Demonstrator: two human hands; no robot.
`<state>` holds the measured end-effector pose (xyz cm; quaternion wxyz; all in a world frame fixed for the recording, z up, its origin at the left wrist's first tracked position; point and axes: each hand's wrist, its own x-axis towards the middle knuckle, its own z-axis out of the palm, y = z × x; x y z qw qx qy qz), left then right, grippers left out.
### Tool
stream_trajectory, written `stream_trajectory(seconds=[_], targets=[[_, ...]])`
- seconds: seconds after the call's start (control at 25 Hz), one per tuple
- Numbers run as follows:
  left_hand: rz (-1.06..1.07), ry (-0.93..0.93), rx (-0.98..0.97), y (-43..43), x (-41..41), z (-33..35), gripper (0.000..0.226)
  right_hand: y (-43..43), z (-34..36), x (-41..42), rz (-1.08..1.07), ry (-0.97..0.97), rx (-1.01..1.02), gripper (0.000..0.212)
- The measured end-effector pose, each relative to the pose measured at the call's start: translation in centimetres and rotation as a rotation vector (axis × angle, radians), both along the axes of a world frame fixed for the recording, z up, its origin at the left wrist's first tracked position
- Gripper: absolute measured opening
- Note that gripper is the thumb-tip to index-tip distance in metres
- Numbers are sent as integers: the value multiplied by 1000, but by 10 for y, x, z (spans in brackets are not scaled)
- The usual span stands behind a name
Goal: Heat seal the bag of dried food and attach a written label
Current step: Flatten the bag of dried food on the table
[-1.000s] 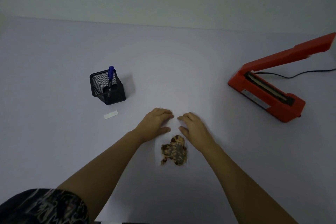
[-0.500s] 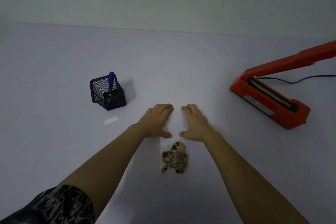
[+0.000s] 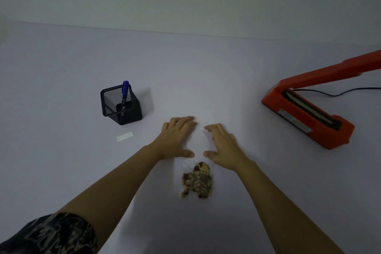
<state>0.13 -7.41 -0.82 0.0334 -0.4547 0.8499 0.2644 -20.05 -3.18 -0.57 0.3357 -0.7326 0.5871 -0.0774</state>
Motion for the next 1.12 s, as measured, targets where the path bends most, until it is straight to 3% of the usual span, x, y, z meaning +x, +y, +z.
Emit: stream_trajectory(seconds=[0.12,0.2,0.36,0.8,1.12], targets=[[-156,38,-153,19,8,-10,51,11,-7,-1,44,-7,-72,40],[-170,27,-143,26,12,-18,49,13,-10,-1,55,11,-76,33],[-114,15,-49,16,11,-15,78,7,-10,-4,25,75,-50,52],[-81,-217,134,-17,-8,3,113,-18,3,1,30,130,144,97],[-66,-285,159,-22,-13,3,122,-23,-1,-1,-22,122,181,116]])
